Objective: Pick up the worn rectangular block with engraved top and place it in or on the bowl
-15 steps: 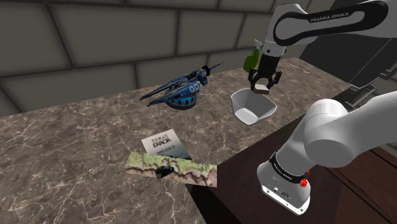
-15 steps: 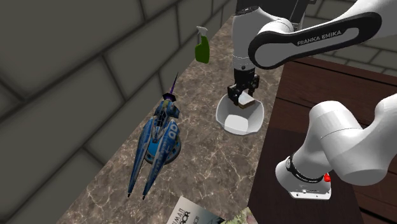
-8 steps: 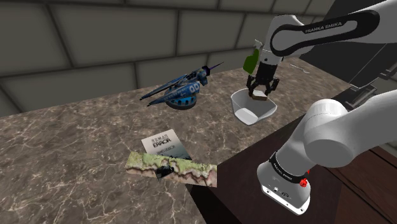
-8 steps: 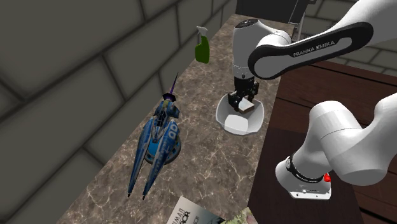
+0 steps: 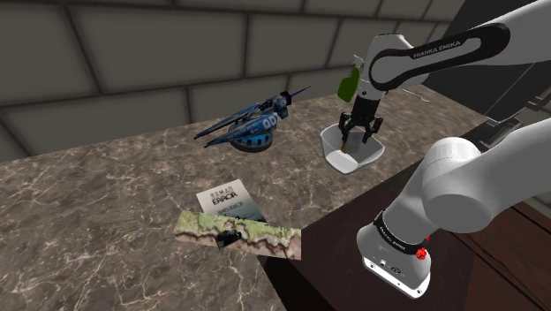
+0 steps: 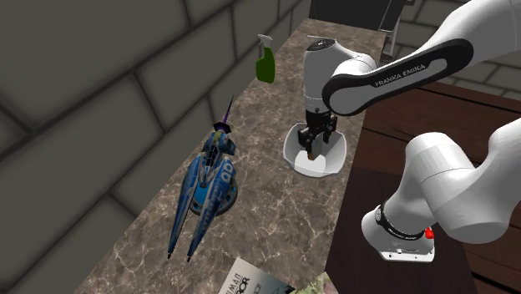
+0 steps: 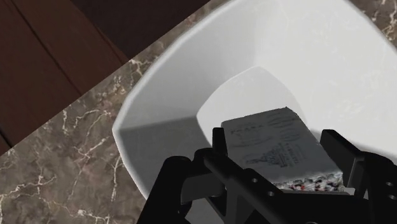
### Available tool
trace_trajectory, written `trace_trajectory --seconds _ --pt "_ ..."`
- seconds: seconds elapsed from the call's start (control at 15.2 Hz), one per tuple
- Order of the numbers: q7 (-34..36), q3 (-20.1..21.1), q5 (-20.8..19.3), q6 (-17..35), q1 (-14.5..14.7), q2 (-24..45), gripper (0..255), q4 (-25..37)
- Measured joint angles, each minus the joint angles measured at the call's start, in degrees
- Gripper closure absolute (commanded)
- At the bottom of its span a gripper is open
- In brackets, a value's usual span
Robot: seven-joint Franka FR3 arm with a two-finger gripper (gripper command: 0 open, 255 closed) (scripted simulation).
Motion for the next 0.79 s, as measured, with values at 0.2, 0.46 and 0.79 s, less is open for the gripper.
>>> trace_trajectory --seconds 0.2,0.46,0.79 --pt "0.0 -0.1 0.0 0.1 0.0 0.1 255 0.0" --pt "0.0 -0.1 0.0 0.2 0.0 0.1 0 0.0" --pt "-0.1 0.3 0.2 -0.9 0.0 -0.3 0 0.7"
